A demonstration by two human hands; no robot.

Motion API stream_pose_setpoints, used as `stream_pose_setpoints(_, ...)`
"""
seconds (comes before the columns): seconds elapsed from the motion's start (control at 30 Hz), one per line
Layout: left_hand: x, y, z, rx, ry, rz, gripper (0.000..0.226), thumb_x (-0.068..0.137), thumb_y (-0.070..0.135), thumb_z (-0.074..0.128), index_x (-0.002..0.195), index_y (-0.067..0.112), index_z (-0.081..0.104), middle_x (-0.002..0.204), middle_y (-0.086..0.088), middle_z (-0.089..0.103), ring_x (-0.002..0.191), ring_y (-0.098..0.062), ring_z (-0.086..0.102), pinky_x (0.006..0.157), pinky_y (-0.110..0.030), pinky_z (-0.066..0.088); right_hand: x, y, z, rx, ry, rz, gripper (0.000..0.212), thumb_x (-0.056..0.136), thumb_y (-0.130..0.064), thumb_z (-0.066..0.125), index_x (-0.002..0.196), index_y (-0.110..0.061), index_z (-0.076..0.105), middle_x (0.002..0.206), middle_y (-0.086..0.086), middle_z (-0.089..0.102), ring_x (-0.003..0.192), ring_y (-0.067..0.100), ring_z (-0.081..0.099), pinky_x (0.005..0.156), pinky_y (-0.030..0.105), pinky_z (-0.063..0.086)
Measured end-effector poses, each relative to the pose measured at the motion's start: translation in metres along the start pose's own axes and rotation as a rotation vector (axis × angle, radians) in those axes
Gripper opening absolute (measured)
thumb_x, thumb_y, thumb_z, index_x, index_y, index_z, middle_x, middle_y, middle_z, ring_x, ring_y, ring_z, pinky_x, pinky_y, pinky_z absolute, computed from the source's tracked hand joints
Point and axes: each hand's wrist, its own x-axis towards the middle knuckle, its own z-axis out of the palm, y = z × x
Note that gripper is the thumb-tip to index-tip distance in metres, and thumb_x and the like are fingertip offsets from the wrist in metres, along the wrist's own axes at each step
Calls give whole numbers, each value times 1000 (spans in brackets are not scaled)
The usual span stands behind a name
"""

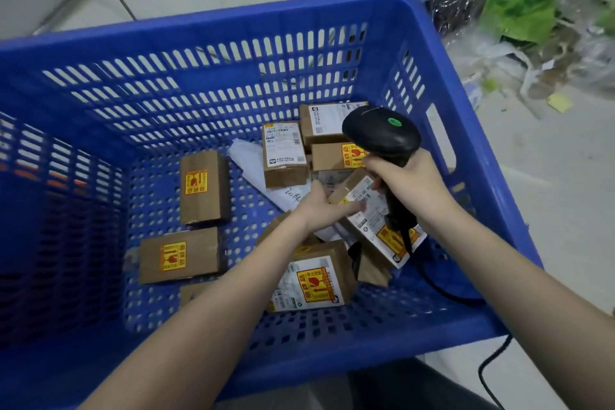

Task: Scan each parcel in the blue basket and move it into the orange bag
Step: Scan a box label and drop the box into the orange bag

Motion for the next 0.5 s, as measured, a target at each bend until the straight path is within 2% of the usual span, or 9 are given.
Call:
stream_pose_setpoints(0.03,-7,4,-2,-14,25,18,66,79,39,75,123,10,35,114,0,56,100,-10,54,84,-24,43,-4,-3,-2,18,5,1,7,84,-15,66,87,-8,68,69,9,63,65,12,61,70,30,49)
stream_pose_setpoints(0.1,-22,13,-8,-35,94,50,69,76,42,77,122,10,36,115,0,52,102,-12,50,80,-24,39,-13,-13,-7,72,19,-5,4,84,-13,66,88,-14,68,73,8,67,64,9,64,69,27,52)
stream_pose_setpoints(0.17,-41,22,-19,-60,163,99,76,74,46,77,127,12,36,119,1,49,109,-14,49,87,-26,42,-22,-29,-13,135,40,-27,8,84,-14,67,92,-16,68,77,7,70,63,5,65,66,23,54)
stream_pose_setpoints(0.3,-89,43,-54,-171,254,173,70,70,58,74,120,22,41,124,0,55,114,-18,56,96,-33,47,-47,-79,-22,225,94,-94,4,83,-16,68,83,-14,66,63,0,64,56,11,63,62,30,53)
stream_pose_setpoints(0.4,-137,62,-86,-241,348,250,76,70,61,72,127,18,47,127,-2,57,114,-18,57,101,-40,47,-76,-120,-27,224,75,-185,6,84,-16,68,80,-16,64,58,-3,63,49,8,60,51,22,48)
stream_pose_setpoints(0.5,-191,79,-115,-361,433,346,71,70,60,72,122,16,51,120,-1,60,107,-15,61,98,-38,49,-113,-157,-31,210,56,-279,9,83,-15,69,77,-17,63,52,-5,61,43,6,56,47,17,46)
